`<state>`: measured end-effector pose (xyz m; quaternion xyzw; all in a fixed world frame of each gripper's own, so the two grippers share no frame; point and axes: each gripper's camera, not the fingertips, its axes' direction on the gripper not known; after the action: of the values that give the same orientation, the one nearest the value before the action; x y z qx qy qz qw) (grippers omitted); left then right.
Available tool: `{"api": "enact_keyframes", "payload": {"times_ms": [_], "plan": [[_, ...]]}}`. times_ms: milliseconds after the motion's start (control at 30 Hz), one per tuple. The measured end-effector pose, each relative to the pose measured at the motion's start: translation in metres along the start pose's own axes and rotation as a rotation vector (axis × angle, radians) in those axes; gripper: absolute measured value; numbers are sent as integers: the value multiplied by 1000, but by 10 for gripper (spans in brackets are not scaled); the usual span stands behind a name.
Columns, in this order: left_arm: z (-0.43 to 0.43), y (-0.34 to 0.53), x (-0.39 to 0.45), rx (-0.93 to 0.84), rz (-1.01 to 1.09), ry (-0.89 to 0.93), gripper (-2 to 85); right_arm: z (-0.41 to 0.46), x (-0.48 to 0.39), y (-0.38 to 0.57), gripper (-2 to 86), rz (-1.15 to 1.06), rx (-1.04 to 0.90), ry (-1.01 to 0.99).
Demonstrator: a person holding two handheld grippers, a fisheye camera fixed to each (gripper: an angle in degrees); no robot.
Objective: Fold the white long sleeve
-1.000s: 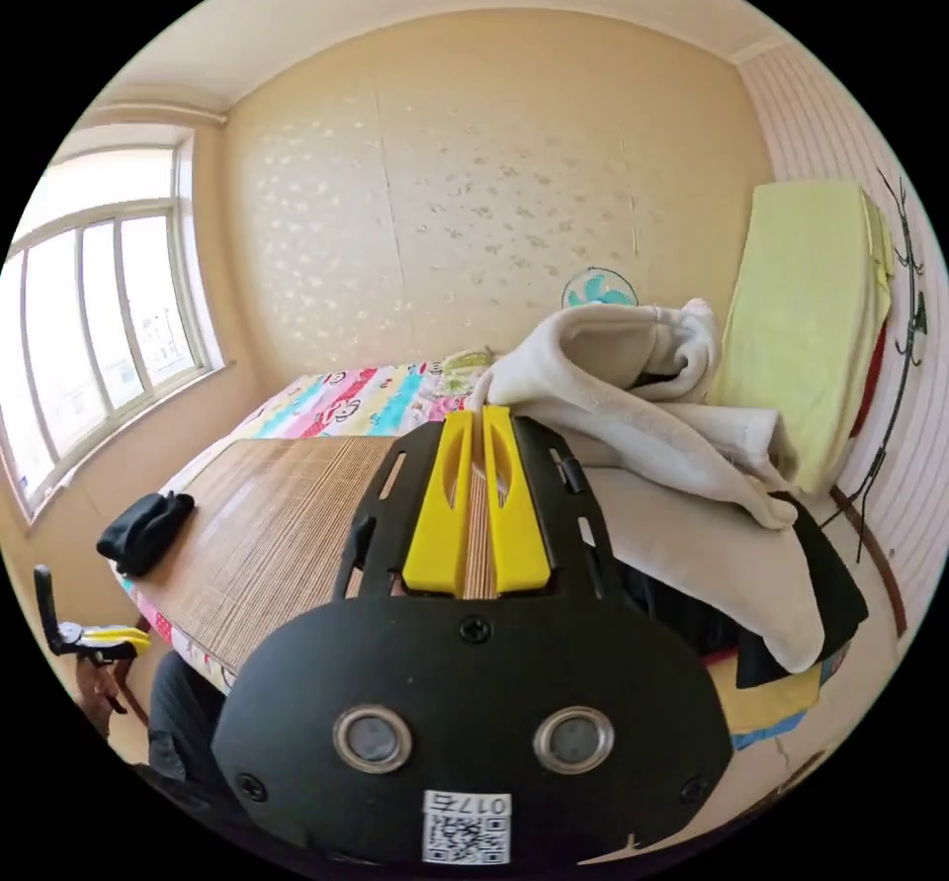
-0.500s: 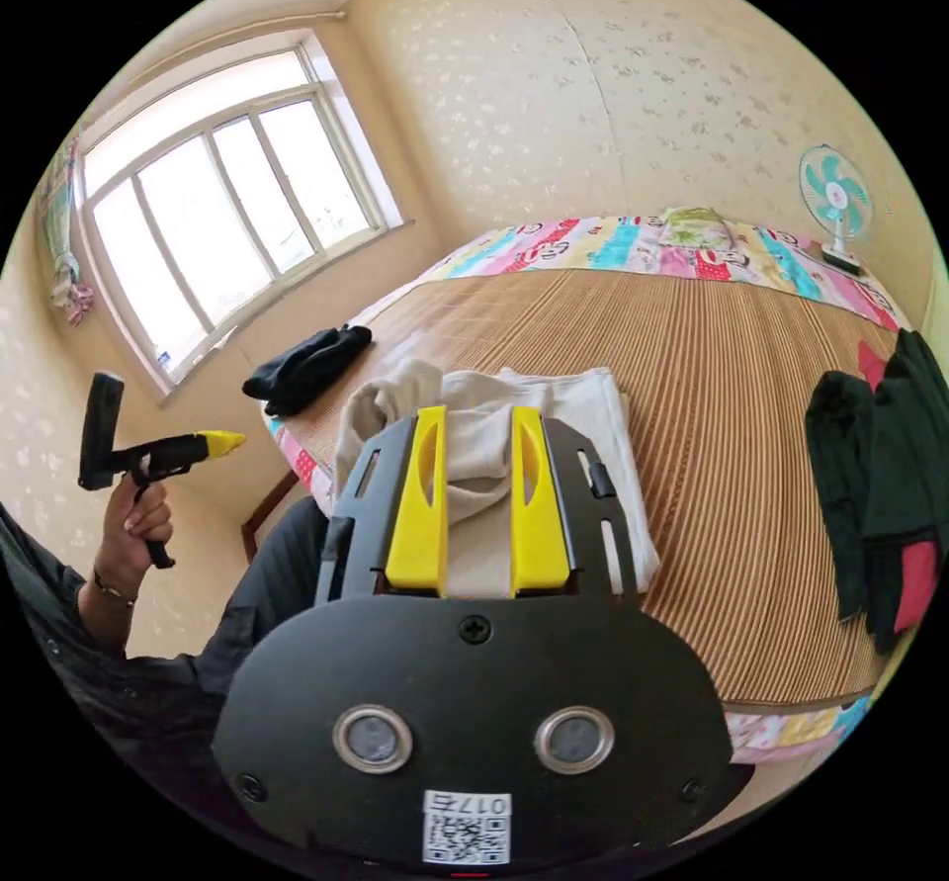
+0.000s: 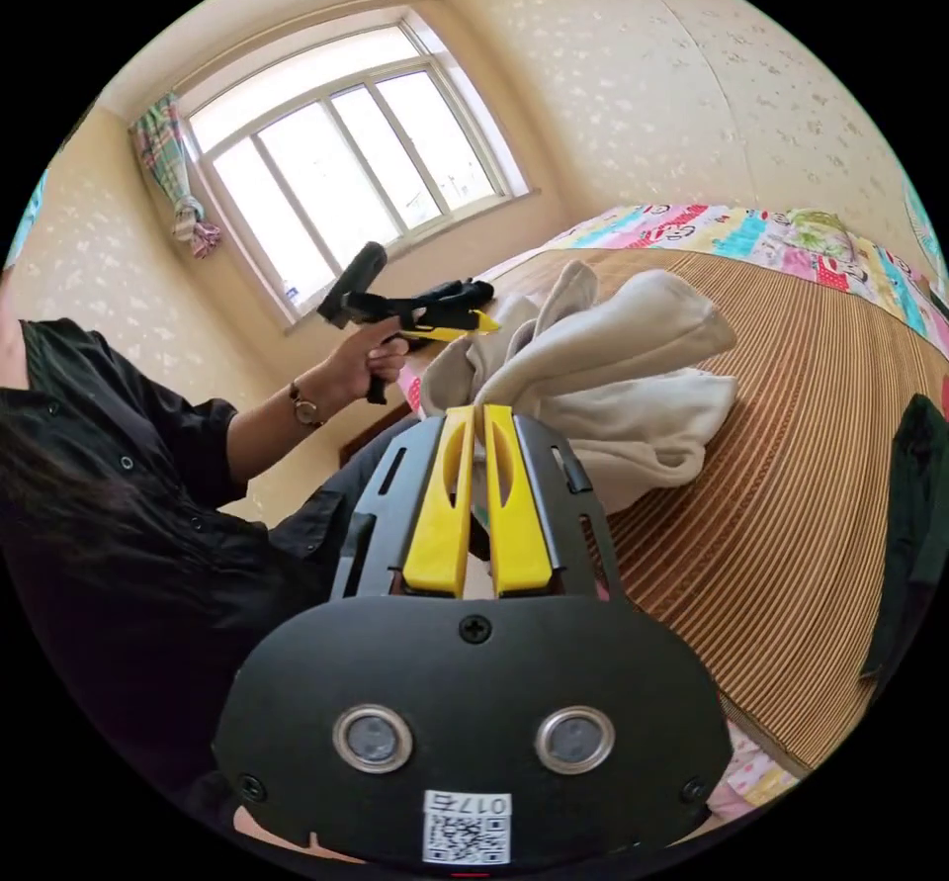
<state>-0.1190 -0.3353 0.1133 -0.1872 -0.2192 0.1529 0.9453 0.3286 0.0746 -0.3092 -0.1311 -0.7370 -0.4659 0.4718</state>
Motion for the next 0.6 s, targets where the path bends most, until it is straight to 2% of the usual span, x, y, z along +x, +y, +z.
{"api": "enact_keyframes", "payload": {"times_ms": [33, 67, 133, 167, 233, 333, 433, 500, 600], "plan": [[19, -7, -11, -100, -11, 53, 54, 0, -2, 7, 7, 1, -14, -6], [23, -5, -25, -133, -34, 143, 46, 0, -1, 23, 3, 24, -49, -14], [-1, 12, -49, -42, -65, 272, 40, -5, 7, 43, 2, 106, -91, -25], [-26, 29, -66, 38, -86, 263, 38, -11, 13, 56, 3, 162, -106, -19], [-65, 60, -91, 127, -136, 133, 37, -24, 18, 70, 3, 194, -123, 4], [-91, 95, -132, 46, -237, -79, 16, -50, 20, 72, -1, 148, -94, 15], [-116, 114, -150, 68, -325, -277, 60, -67, 41, 40, -3, 122, -19, 104], [-131, 107, -148, 124, -311, -294, 98, -54, 75, -9, 0, 138, -68, 180], [-130, 64, -133, 160, -169, -204, 112, -10, 133, -82, 11, 237, -161, 304]]}}
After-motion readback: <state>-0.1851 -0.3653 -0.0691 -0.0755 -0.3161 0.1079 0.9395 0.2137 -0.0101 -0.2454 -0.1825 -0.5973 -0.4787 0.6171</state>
